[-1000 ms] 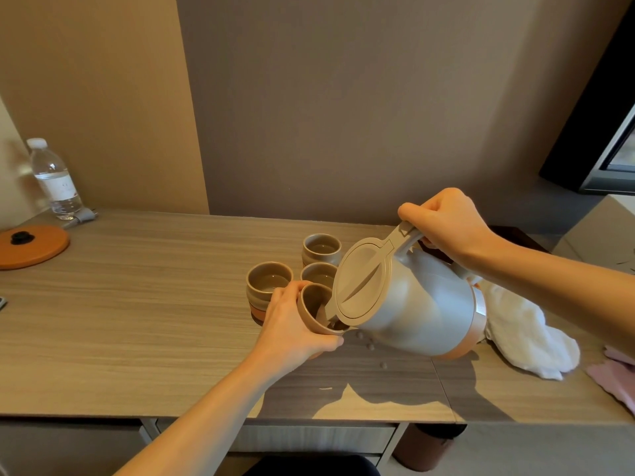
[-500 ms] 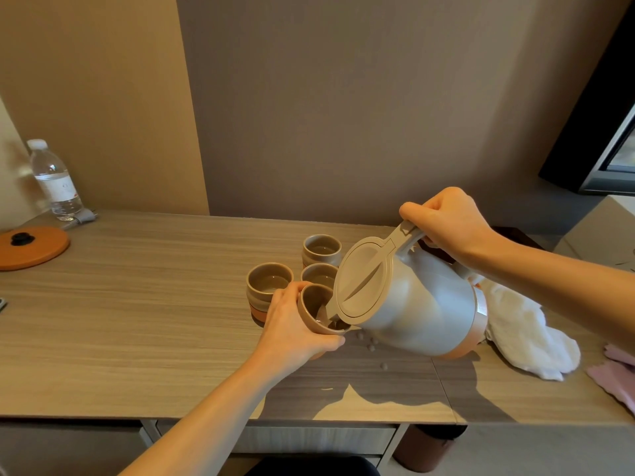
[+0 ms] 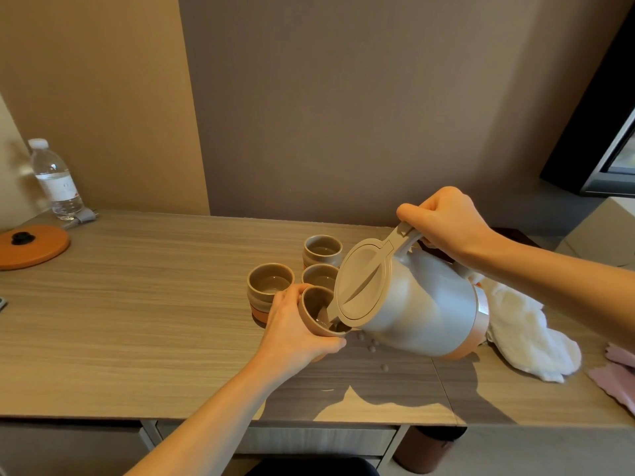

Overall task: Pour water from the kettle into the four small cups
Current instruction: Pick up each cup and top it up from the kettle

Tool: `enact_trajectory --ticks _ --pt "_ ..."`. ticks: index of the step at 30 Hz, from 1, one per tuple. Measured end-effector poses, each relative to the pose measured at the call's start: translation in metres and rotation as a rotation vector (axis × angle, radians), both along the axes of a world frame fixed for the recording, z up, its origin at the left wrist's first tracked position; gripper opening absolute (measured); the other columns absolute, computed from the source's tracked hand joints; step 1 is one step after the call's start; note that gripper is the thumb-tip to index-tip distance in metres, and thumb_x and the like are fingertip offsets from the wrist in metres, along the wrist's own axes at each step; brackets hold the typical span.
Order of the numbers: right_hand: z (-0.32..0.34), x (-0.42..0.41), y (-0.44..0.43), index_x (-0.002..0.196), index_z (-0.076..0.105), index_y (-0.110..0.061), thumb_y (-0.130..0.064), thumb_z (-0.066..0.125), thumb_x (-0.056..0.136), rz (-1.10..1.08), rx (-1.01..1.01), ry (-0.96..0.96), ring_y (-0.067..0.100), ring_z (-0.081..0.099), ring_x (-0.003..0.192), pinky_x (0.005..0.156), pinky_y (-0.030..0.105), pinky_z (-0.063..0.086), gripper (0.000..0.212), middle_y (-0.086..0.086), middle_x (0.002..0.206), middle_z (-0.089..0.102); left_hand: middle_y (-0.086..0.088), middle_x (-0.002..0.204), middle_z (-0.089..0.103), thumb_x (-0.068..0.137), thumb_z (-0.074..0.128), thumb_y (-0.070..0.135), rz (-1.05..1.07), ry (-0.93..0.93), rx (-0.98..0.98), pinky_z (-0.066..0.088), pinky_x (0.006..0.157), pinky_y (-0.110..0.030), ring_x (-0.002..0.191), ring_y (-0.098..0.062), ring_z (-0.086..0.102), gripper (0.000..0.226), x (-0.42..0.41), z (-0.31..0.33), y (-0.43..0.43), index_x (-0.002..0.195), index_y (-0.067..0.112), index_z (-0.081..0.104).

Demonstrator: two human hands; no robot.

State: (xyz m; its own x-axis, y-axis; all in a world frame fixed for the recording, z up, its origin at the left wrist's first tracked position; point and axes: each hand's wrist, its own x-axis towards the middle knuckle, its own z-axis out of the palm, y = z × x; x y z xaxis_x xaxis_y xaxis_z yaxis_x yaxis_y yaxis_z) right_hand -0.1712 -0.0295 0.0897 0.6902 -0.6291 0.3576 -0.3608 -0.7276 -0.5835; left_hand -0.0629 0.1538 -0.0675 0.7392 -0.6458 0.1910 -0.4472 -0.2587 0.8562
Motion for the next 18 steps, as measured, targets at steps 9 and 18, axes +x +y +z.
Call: enact_trajectory --ticks 9,18 --pt "-0.0037 0.0020 -0.0013 0.060 0.063 0.012 -0.046 0.050 0.065 0.019 -0.016 0.012 0.027 0.045 0.054 0.057 0.043 0.048 0.059 0.030 0.059 0.057 0.009 0.121 0.049 0.047 0.094 0.035 -0.003 0.019 -0.023 0.049 0.088 -0.026 0.112 -0.011 0.050 0.087 0.0006 -0.0047 0.0014 0.120 0.033 0.046" --pt "-0.0041 0.0035 0.0006 0.059 0.063 0.010 -0.046 0.050 0.063 0.018 -0.034 0.028 0.024 0.040 0.052 0.055 0.040 0.044 0.058 0.014 0.051 0.047 0.009 0.123 0.049 0.046 0.094 0.035 -0.008 0.027 -0.047 0.045 0.086 -0.021 0.112 -0.009 0.049 0.088 0.0029 -0.0095 0.0028 0.119 0.033 0.046"
